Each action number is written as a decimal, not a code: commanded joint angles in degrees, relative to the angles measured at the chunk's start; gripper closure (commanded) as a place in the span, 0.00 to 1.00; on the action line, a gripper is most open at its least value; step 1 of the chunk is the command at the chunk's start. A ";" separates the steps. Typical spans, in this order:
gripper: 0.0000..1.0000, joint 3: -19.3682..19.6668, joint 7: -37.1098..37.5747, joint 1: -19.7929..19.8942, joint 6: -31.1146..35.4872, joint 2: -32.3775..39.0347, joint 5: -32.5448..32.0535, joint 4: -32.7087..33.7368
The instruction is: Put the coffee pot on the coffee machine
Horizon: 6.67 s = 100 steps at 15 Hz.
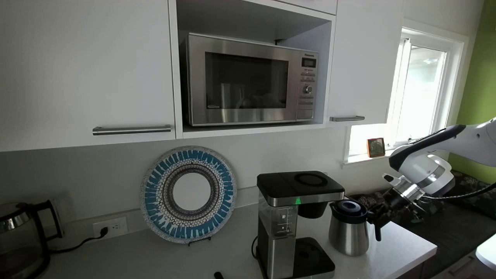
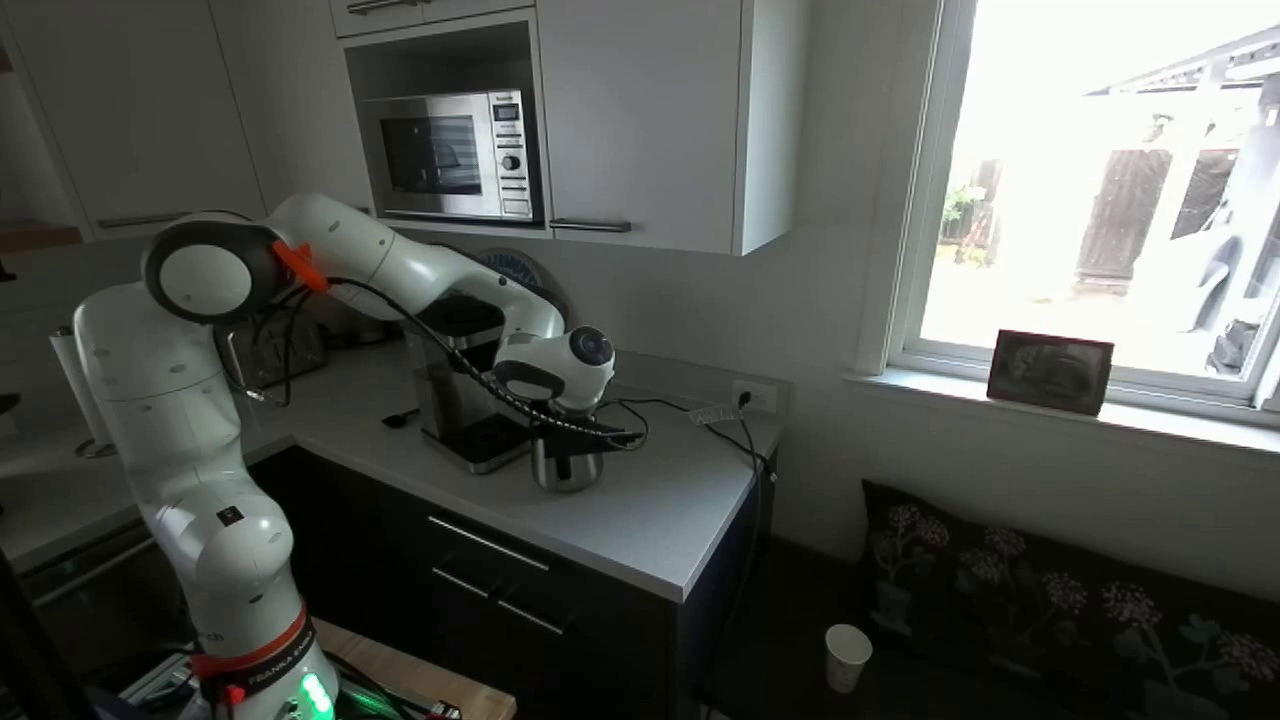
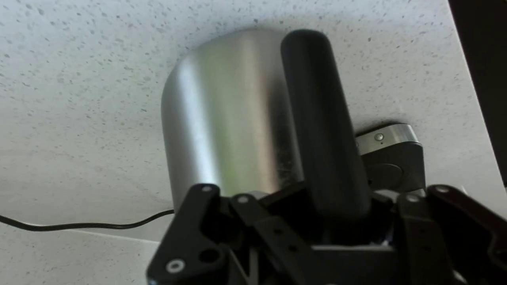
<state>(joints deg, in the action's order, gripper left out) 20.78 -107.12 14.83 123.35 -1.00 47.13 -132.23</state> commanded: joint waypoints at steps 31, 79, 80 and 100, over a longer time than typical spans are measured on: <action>0.68 -0.09 -9.34 5.35 -8.90 3.95 6.30 5.23; 0.92 -0.34 -10.23 6.49 -17.29 3.12 8.41 6.82; 0.92 -0.28 -10.29 6.54 -17.56 3.13 8.47 6.95; 0.13 -1.79 -5.18 4.99 -11.33 4.94 1.56 6.42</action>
<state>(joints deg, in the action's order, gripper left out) 19.64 -113.45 20.42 110.37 3.23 50.11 -125.94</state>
